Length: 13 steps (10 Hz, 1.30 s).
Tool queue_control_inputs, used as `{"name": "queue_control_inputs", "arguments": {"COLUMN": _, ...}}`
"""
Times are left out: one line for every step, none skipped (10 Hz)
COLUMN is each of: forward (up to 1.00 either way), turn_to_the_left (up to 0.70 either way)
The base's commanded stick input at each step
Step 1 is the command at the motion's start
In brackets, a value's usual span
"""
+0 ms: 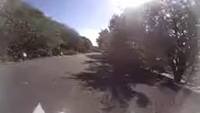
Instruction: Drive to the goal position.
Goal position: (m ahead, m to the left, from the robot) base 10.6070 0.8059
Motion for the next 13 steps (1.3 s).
{"name": "queue_control_inputs", "arguments": {"forward": 0.5, "turn_to_the_left": 0.0}}
{"name": "queue_control_inputs", "arguments": {"forward": 0.5, "turn_to_the_left": 0.0}}
{"name": "queue_control_inputs", "arguments": {"forward": 0.5, "turn_to_the_left": 0.0}}
{"name": "queue_control_inputs", "arguments": {"forward": 0.5, "turn_to_the_left": 0.0}}
{"name": "queue_control_inputs", "arguments": {"forward": 0.5, "turn_to_the_left": 0.0}}
{"name": "queue_control_inputs", "arguments": {"forward": 0.5, "turn_to_the_left": 0.0}}
{"name": "queue_control_inputs", "arguments": {"forward": 0.5, "turn_to_the_left": 0.0}}
{"name": "queue_control_inputs", "arguments": {"forward": 0.5, "turn_to_the_left": 0.0}}
{"name": "queue_control_inputs", "arguments": {"forward": 0.5, "turn_to_the_left": 0.0}}
{"name": "queue_control_inputs", "arguments": {"forward": 0.5, "turn_to_the_left": 0.0}}
{"name": "queue_control_inputs", "arguments": {"forward": 0.5, "turn_to_the_left": -0.11}}
{"name": "queue_control_inputs", "arguments": {"forward": 0.5, "turn_to_the_left": -0.32}}
{"name": "queue_control_inputs", "arguments": {"forward": 0.5, "turn_to_the_left": -0.48}}
